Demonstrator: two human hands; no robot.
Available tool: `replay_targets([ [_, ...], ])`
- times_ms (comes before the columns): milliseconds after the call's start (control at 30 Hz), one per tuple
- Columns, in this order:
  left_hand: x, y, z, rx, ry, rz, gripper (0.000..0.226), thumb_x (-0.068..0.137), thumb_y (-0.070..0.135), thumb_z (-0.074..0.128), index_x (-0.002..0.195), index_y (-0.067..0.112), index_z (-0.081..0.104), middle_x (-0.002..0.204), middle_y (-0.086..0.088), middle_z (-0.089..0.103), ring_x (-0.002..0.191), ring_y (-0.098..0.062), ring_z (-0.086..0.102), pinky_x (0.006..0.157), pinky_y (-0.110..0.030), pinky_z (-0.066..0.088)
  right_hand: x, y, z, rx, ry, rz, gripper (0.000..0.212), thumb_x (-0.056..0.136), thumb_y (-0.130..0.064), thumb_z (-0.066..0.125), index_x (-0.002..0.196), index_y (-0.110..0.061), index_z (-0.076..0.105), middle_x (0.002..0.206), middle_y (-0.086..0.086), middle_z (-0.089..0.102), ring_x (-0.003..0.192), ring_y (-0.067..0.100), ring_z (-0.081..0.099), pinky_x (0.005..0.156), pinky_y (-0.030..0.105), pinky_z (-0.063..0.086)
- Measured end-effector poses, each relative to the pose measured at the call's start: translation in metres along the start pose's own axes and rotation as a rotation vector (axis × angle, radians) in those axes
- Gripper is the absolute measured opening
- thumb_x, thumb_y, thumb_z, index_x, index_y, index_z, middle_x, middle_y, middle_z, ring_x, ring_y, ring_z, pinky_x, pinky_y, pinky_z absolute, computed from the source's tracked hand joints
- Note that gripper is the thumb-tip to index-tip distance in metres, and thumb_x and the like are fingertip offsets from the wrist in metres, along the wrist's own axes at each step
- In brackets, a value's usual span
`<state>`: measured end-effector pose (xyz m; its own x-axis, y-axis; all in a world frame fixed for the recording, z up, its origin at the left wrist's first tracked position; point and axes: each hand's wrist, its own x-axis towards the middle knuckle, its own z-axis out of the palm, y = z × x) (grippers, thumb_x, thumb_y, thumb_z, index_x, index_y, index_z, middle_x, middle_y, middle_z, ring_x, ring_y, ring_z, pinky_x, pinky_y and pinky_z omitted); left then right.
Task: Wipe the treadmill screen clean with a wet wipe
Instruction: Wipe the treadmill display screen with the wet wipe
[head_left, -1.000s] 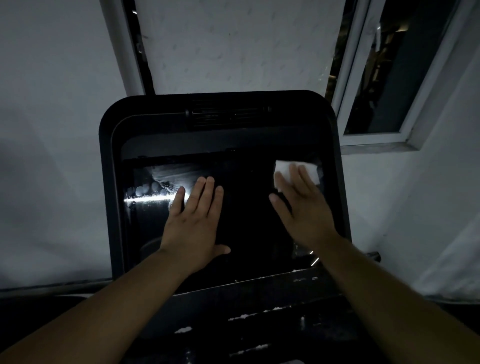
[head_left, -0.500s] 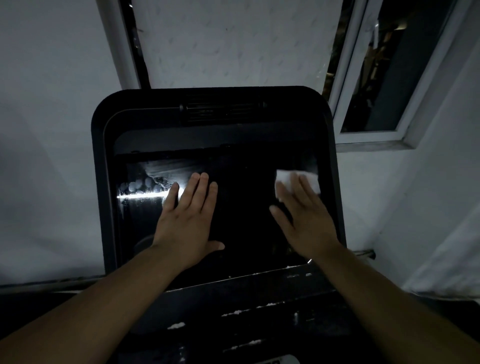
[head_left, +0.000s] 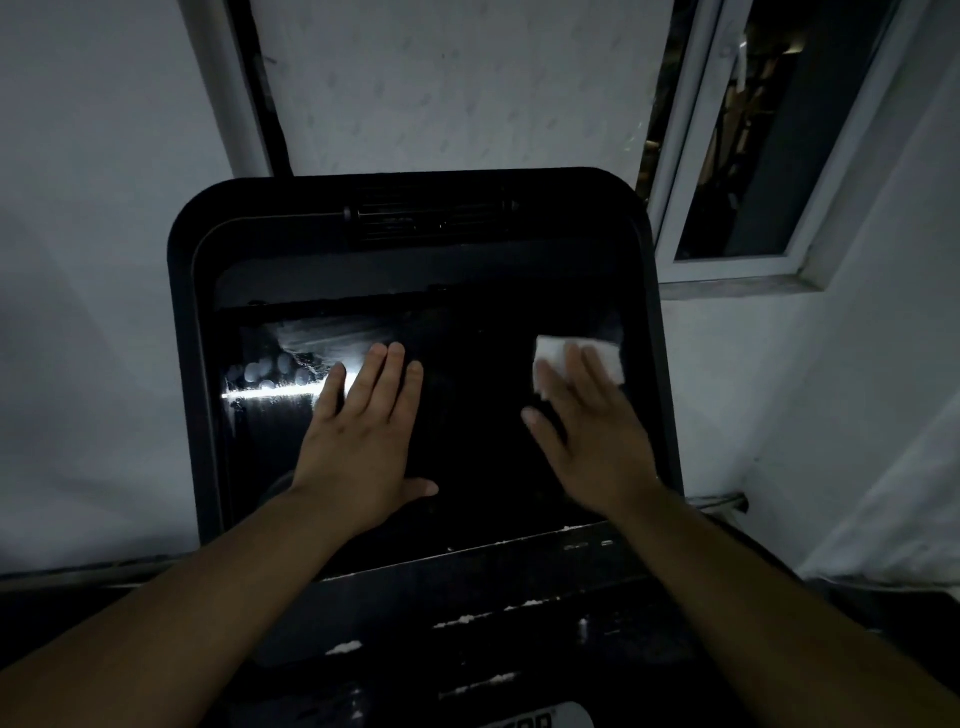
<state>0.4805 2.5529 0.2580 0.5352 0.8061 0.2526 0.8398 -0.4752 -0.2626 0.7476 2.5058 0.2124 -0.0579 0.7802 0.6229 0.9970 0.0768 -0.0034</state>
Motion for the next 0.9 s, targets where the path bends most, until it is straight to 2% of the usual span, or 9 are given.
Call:
replay_targets([
  [67, 0.000, 0.000, -0.001, 0.011, -0.016, -0.004, 0.130, 0.081, 0.084, 0.048, 0.153, 0.010, -0.032, 0.160, -0.014, -0.039, 0.147, -0.027, -0.039, 0.123, -0.055, -0.012, 0.024, 0.016, -0.004, -0.022, -0.010, 0.020, 0.066, 0.110, -0.053, 0.027, 0.155, -0.005, 0.040, 0.161, 0.028, 0.031, 0.155, 0.041, 0.018, 0.122, 0.057, 0.028],
  [133, 0.000, 0.000, -0.001, 0.016, -0.028, -0.007, 0.130, 0.082, 0.084, 0.047, 0.152, 0.010, -0.033, 0.160, -0.014, -0.041, 0.146, -0.027, -0.040, 0.123, -0.055, -0.012, 0.017, 0.017, -0.005, 0.011, 0.000, 0.088, 0.070, 0.107, -0.058, 0.025, 0.157, -0.010, 0.035, 0.164, 0.023, 0.027, 0.156, 0.038, 0.016, 0.123, 0.054, 0.027],
  [300, 0.000, 0.000, 0.000, 0.024, -0.029, -0.005, 0.130, 0.082, 0.084, 0.047, 0.153, 0.010, -0.032, 0.159, -0.015, -0.041, 0.146, -0.028, -0.040, 0.123, -0.055, -0.011, -0.070, -0.011, 0.000, 0.065, -0.055, 0.048, 0.070, 0.106, -0.061, 0.028, 0.160, -0.016, 0.030, 0.169, 0.015, 0.019, 0.158, 0.029, 0.010, 0.124, 0.049, 0.026],
  [433, 0.000, 0.000, -0.001, -0.003, -0.009, 0.000, 0.130, 0.081, 0.083, 0.050, 0.154, 0.010, -0.030, 0.160, -0.014, -0.040, 0.147, -0.027, -0.039, 0.123, -0.055, -0.011, -0.036, 0.008, -0.008, 0.052, -0.031, 0.036, 0.070, 0.105, -0.063, 0.029, 0.157, -0.016, 0.038, 0.165, 0.019, 0.028, 0.156, 0.033, 0.019, 0.121, 0.051, 0.032],
  [567, -0.001, 0.000, -0.001, 0.006, -0.015, 0.005, 0.130, 0.081, 0.084, 0.049, 0.155, 0.010, -0.029, 0.161, -0.015, -0.038, 0.147, -0.027, -0.038, 0.124, -0.055, -0.010, 0.030, 0.030, -0.024, 0.018, -0.136, 0.103, 0.079, 0.099, -0.070, 0.016, 0.162, -0.024, 0.019, 0.171, 0.012, 0.008, 0.158, 0.027, 0.000, 0.126, 0.039, 0.008],
  [600, -0.001, -0.001, -0.001, 0.003, -0.010, 0.006, 0.130, 0.081, 0.084, 0.049, 0.155, 0.010, -0.028, 0.162, -0.015, -0.037, 0.147, -0.027, -0.038, 0.124, -0.055, -0.009, 0.031, 0.032, -0.023, 0.020, -0.131, 0.098, 0.079, 0.099, -0.070, 0.017, 0.163, -0.023, 0.019, 0.171, 0.012, 0.007, 0.158, 0.026, -0.001, 0.126, 0.039, 0.007],
  [700, -0.001, -0.001, 0.000, -0.001, -0.004, 0.003, 0.130, 0.081, 0.084, 0.049, 0.155, 0.010, -0.028, 0.161, -0.015, -0.037, 0.147, -0.027, -0.038, 0.124, -0.055, -0.011, -0.002, 0.030, -0.016, 0.065, -0.075, 0.080, 0.077, 0.102, -0.069, 0.022, 0.162, -0.020, 0.023, 0.170, 0.015, 0.013, 0.158, 0.028, 0.002, 0.126, 0.044, 0.016],
  [800, 0.000, -0.001, 0.001, 0.000, -0.008, 0.010, 0.130, 0.081, 0.084, 0.049, 0.154, 0.010, -0.029, 0.161, -0.015, -0.037, 0.147, -0.028, -0.038, 0.123, -0.055, -0.011, -0.061, 0.024, -0.009, 0.095, -0.106, 0.034, 0.075, 0.104, -0.066, 0.029, 0.162, -0.019, 0.024, 0.170, 0.014, 0.013, 0.158, 0.030, 0.006, 0.124, 0.047, 0.024],
  [900, -0.001, -0.001, 0.001, -0.014, 0.011, 0.015, 0.131, 0.080, 0.084, 0.051, 0.155, 0.009, -0.026, 0.162, -0.015, -0.035, 0.149, -0.028, -0.036, 0.124, -0.056, -0.010, -0.064, 0.030, -0.009, 0.099, -0.119, -0.004, 0.075, 0.104, -0.066, 0.030, 0.160, -0.017, 0.030, 0.170, 0.015, 0.016, 0.158, 0.032, 0.010, 0.121, 0.053, 0.031],
])
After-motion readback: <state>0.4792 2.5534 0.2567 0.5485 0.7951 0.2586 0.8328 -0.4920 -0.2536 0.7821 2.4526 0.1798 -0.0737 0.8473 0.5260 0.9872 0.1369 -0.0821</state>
